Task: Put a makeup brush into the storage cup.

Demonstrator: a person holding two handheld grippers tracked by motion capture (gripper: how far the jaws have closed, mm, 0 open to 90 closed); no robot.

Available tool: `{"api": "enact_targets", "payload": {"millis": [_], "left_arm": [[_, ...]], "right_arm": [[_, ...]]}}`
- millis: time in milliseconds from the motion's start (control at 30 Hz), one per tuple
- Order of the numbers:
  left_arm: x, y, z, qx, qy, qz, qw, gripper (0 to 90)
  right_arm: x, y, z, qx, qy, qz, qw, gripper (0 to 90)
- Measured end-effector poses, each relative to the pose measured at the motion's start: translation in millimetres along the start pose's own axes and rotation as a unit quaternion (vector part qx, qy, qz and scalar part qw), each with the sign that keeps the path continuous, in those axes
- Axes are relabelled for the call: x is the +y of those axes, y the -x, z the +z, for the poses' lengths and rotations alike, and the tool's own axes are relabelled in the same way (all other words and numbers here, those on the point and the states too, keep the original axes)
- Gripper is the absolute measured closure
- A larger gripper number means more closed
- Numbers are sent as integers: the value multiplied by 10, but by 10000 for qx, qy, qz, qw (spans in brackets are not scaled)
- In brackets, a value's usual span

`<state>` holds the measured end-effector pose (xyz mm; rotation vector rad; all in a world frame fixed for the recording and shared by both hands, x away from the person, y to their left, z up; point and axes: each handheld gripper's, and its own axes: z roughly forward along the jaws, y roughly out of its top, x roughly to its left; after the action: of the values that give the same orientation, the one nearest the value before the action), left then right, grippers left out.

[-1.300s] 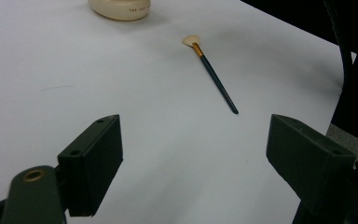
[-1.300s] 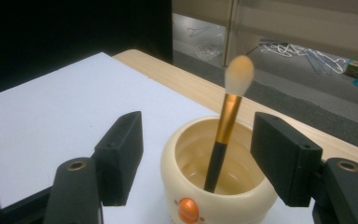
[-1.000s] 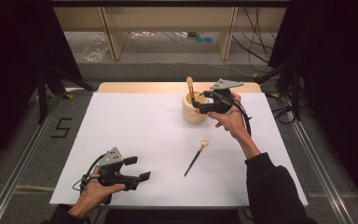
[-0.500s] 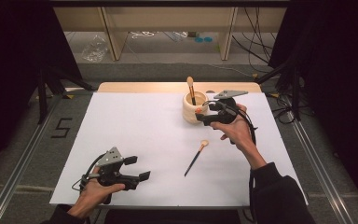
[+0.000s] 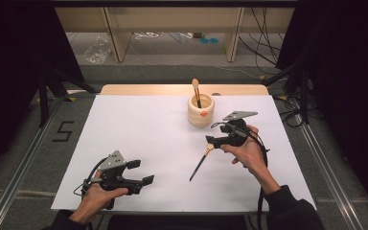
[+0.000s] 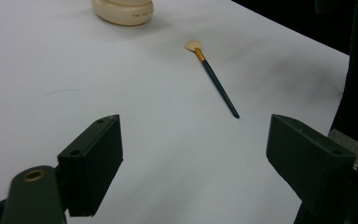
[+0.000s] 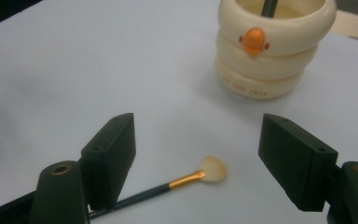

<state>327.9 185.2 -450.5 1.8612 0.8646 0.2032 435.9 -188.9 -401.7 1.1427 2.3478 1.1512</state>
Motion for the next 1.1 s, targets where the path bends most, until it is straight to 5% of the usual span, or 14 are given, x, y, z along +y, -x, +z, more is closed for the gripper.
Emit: {"api": "enact_targets", "payload": {"millis": [200,267,333,367,867,1100], "left_arm": [[3,-1,3,-18,24,-19,10000,184],[3,2,4,-14,12,11,10000,185],[1,-2,-2,-31,3,13,10000,185],[1,-4,-4,-33,1,8,10000,185],[3,0,-1,-51,0,5,10000,184],[1,7,9,-43,5,-7,10000,184]], "right_arm": [[-139,-114,49,50,-281,6,9996,283],[-154,-145,69,57,-261,115,9996,296],[-179,-159,121,65,-169,-51,9998,290],[-181,-190,121,80,-225,118,9996,290],[-202,-170,177,406,-290,-442,9978,301],[-210,-138,207,669,-359,-841,9936,317]]}}
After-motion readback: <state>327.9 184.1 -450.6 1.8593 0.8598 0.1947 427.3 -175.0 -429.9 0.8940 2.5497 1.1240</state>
